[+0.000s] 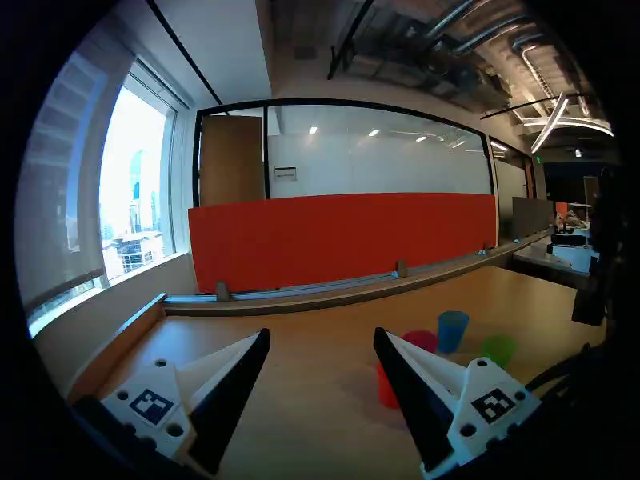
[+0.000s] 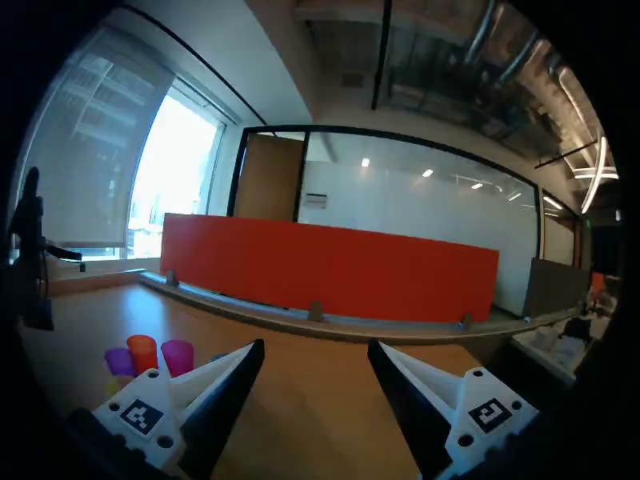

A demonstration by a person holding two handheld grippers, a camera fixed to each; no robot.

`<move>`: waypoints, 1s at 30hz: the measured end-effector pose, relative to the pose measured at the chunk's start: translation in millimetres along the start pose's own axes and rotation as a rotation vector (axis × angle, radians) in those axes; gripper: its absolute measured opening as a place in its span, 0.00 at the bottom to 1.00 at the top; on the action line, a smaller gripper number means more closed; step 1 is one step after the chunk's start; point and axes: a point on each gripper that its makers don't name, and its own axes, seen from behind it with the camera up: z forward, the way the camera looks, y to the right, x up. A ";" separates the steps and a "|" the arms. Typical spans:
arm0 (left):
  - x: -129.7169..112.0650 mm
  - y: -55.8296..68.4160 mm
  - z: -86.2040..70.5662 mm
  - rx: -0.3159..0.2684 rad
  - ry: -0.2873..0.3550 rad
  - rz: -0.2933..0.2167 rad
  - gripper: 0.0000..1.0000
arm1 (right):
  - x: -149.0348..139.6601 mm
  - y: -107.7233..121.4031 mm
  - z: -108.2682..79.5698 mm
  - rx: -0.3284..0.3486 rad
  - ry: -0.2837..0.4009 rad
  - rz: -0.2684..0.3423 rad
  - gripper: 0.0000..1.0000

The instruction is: Pour water

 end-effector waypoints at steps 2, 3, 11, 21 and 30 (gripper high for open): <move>-0.6 1.4 0.7 -0.008 -0.005 0.003 0.96 | -1.2 -3.2 -0.1 0.020 -0.009 -0.009 1.00; -0.7 2.0 1.0 -0.012 -0.008 0.003 0.96 | -1.9 -4.9 -0.2 0.030 -0.014 -0.013 1.00; -1.1 6.0 3.2 -0.039 -0.028 0.001 0.96 | -8.1 -18.9 -1.5 0.111 -0.057 -0.044 1.00; 4.0 3.3 4.2 -0.040 -0.034 0.024 0.96 | -11.4 -30.9 -3.1 0.187 -0.092 -0.042 1.00; 3.5 7.1 8.5 -0.051 -0.042 0.026 0.96 | -22.0 -45.1 -5.8 0.263 -0.140 -0.061 1.00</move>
